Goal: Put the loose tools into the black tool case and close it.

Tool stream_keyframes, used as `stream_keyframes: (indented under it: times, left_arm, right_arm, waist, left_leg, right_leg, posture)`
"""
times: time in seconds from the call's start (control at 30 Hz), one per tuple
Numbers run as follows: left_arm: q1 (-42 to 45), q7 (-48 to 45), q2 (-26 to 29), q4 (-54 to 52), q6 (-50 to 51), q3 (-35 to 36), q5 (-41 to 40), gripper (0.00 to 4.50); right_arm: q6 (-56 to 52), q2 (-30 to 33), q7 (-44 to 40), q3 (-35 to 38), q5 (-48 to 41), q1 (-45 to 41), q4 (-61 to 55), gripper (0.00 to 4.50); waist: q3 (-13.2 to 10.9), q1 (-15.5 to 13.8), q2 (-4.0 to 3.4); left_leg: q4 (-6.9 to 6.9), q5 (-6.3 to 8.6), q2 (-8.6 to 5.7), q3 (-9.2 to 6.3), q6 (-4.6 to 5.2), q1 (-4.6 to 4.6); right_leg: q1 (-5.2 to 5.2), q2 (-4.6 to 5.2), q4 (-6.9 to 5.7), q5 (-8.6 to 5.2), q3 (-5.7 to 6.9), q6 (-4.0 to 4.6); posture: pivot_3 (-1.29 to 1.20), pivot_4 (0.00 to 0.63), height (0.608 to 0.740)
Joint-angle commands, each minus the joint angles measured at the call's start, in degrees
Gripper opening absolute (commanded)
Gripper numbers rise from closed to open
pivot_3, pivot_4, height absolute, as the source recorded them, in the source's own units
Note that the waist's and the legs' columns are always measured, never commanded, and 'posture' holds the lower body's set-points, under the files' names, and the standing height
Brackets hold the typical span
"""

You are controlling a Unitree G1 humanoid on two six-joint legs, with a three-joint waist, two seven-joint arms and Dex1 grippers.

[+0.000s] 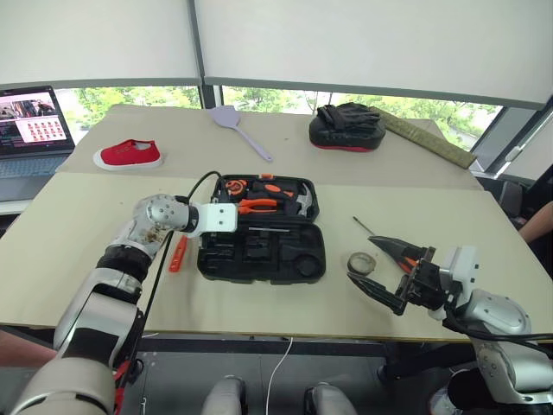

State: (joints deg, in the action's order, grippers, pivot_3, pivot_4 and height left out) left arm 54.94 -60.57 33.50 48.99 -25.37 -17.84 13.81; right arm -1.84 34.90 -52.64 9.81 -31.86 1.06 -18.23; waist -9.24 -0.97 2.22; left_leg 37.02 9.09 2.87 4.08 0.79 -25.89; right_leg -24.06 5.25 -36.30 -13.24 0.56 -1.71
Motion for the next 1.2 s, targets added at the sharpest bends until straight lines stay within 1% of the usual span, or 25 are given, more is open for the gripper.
stream_keyframes:
  times: [0.03, 0.07, 0.2, 0.27, 0.3, 0.37, 0.43, 0.5, 0.53, 0.57, 0.7, 0.8, 1.07, 1.2]
  left_arm:
    - [0.3, -0.8, -2.3, -0.4, -1.5, 5.2, -7.4, 3.15]
    - [0.2, -1.3, -3.0, -0.6, 0.1, 6.8, -9.7, 3.43]
    - [-0.5, -2.8, -5.3, -0.7, 7.5, 12.5, -16.9, 3.43]
    - [-0.9, -2.4, -5.7, -0.6, 9.9, 13.1, -17.4, 2.87]
    - [-1.2, -1.4, -6.0, -0.6, 10.9, 12.7, -16.6, 2.72]
    - [-2.2, 0.8, -7.2, -0.5, 13.5, 11.7, -15.0, 1.93]
    - [-3.3, 1.2, -7.8, -2.2, 16.6, 10.2, -13.8, 1.30]
    - [-4.5, 1.3, -7.8, -4.6, 18.9, 9.0, -12.6, 0.54]
    - [-5.5, 1.0, -7.6, -6.1, 20.5, 8.3, -12.1, 0.25]
    - [-6.5, 1.0, -7.5, -7.5, 21.7, 7.8, -11.7, 0.07]
    - [-9.7, 2.6, -7.5, -11.7, 27.0, 6.0, -9.6, 0.07]
    - [-10.5, 4.0, -8.5, -11.9, 28.4, 5.6, -9.3, 0.07]
    - [-9.1, 5.3, -10.7, -10.7, 28.8, 5.8, -10.1, 0.07]
    - [-9.1, 4.5, -11.4, -10.8, 26.1, 6.1, -10.9, 0.07]
  right_arm:
    - [-0.4, -0.2, 0.3, 1.7, -1.8, 0.4, -2.6, 4.50]
    - [-0.4, -0.3, 0.3, 1.8, -2.1, 0.7, -2.8, 4.50]
    - [-1.4, -0.6, 0.4, 1.9, -3.6, 1.7, -3.3, 4.50]
    - [-1.6, -0.7, 0.5, 1.9, -3.8, 1.7, -3.3, 4.50]
    - [-1.6, -0.8, 0.6, 1.9, -3.8, 1.7, -3.1, 4.50]
    - [-1.6, -1.1, 0.9, 1.9, -3.6, 1.6, -2.8, 4.50]
    - [-1.5, -1.3, 1.3, 1.9, -3.3, 1.6, -2.7, 4.50]
    - [-1.5, -1.5, 1.5, 2.0, -3.2, 1.6, -2.7, 4.50]
    - [-1.5, -1.6, 1.7, 2.0, -3.2, 1.6, -2.7, 4.50]
    - [-1.5, -1.7, 1.8, 2.1, -3.2, 1.8, -2.7, 4.50]
    - [-1.3, -2.1, 2.2, 2.1, -2.9, 2.7, -2.5, 4.50]
    - [-1.3, -2.8, 3.0, 1.7, -2.5, 3.3, -2.5, 4.50]
    - [-1.8, -4.0, 4.6, 1.8, -2.6, 4.6, -3.2, 4.50]
    - [-1.8, -4.0, 4.8, 1.7, -2.6, 4.8, -3.2, 4.50]
  waist:
    - [0.0, -0.1, 0.00]
    - [0.0, -0.2, 0.00]
    - [0.0, 0.1, 0.00]
    - [0.0, 0.3, 0.00]
    - [0.0, 0.4, 0.00]
    - [0.0, 0.3, 0.00]
    - [0.0, 0.3, 0.00]
    - [0.0, 0.3, 0.00]
    - [0.0, 0.3, 0.01]
    - [0.0, 0.2, 0.01]
    - [0.0, 0.3, -0.03]
    - [0.1, 0.3, -0.10]
    - [0.1, 0.1, -0.21]
    - [0.1, -0.2, -0.21]
  left_leg:
    - [0.02, 0.00, -0.01, 0.00, 0.00, -0.01]
    - [0.03, 0.00, -0.01, 0.00, 0.00, -0.02]
    - [0.08, 0.00, 0.00, -0.03, 0.01, -0.06]
    - [0.08, 0.00, 0.00, -0.06, 0.01, -0.05]
    - [0.08, 0.00, -0.01, -0.06, 0.01, -0.05]
    - [0.10, 0.00, -0.01, -0.06, 0.01, -0.02]
    - [0.15, 0.00, -0.02, -0.06, 0.01, 0.01]
    - [0.21, 0.00, -0.03, -0.06, 0.01, 0.00]
    - [0.22, 0.00, -0.03, -0.06, 0.01, -0.01]
    - [0.23, 0.00, -0.03, -0.06, 0.01, -0.02]
    - [0.28, 0.00, -0.02, -0.08, 0.01, 0.07]
    - [0.27, 0.00, -0.02, -0.09, 0.00, 0.18]
    - [0.27, 0.00, -0.02, -0.09, 0.00, 0.36]
    - [0.27, 0.00, -0.03, -0.09, 0.00, 0.40]
  right_leg:
    - [-0.01, 0.00, 0.00, 0.00, 0.00, 0.00]
    - [-0.01, 0.00, 0.01, 0.01, 0.00, -0.01]
    - [-0.02, -0.01, -0.01, 0.02, 0.00, -0.02]
    - [-0.02, -0.03, -0.04, 0.02, 0.01, -0.02]
    - [-0.02, -0.03, -0.05, 0.02, 0.01, -0.02]
    - [-0.01, -0.03, -0.10, 0.01, 0.00, -0.03]
    - [0.01, -0.02, -0.16, 0.01, 0.00, -0.03]
    - [-0.01, -0.01, -0.26, 0.00, -0.01, -0.04]
    - [-0.03, -0.01, -0.29, -0.01, -0.02, -0.04]
    - [-0.04, -0.01, -0.32, -0.01, -0.02, -0.04]
    - [0.02, -0.01, -0.40, -0.02, -0.04, -0.01]
    - [0.09, -0.01, -0.43, -0.04, -0.05, 0.02]
    - [0.28, 0.01, -0.43, -0.06, -0.04, 0.03]
    - [0.36, 0.03, -0.39, -0.06, -0.02, 0.02]
  posture:
    - [0.00, 0.150, 0.740]
    - [0.00, 0.150, 0.740]
    - [0.00, 0.150, 0.740]
    - [0.00, 0.150, 0.740]
    - [0.00, 0.150, 0.740]
    - [0.00, 0.150, 0.740]
    - [0.00, 0.150, 0.740]
    - [0.00, 0.150, 0.740]
    - [0.00, 0.150, 0.740]
    - [0.00, 0.150, 0.740]
    - [0.00, 0.150, 0.740]
    - [0.00, 0.150, 0.740]
    - [0.00, 0.150, 0.740]
    - [0.00, 0.150, 0.740]
